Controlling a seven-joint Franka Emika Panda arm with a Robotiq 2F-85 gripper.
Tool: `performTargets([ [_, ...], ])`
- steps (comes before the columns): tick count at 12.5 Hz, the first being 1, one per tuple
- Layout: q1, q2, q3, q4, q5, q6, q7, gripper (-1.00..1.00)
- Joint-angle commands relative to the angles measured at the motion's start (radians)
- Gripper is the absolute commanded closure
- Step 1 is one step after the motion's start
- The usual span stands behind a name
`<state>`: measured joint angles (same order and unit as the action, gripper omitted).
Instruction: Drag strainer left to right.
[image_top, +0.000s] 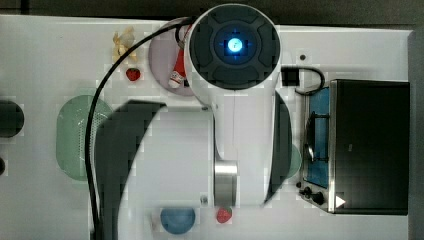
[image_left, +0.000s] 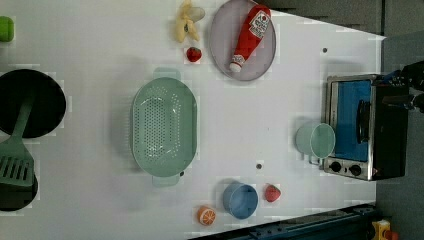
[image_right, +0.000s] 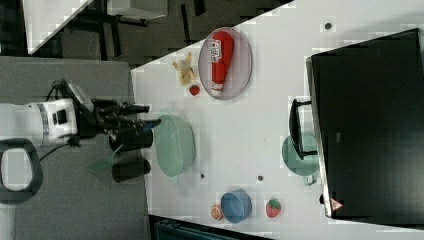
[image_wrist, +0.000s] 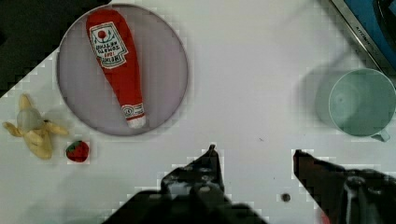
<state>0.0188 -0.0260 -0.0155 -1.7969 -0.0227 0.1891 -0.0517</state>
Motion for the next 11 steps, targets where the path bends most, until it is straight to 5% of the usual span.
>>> performTargets([
  [1,-0.018,-0.408,-0.047,-0.193,-0.02,-0.194,0.122,-0.59],
  [3,-0.018,-0.407,-0.048,-0.194,-0.02,-0.193,0.122,-0.99],
  [8,0.021,-0.344,0.077,-0.214,0.025,-0.138,0.185,-1.0],
  [11,0.028,-0.249,0.235,-0.228,0.027,-0.043,0.43,-1.0],
])
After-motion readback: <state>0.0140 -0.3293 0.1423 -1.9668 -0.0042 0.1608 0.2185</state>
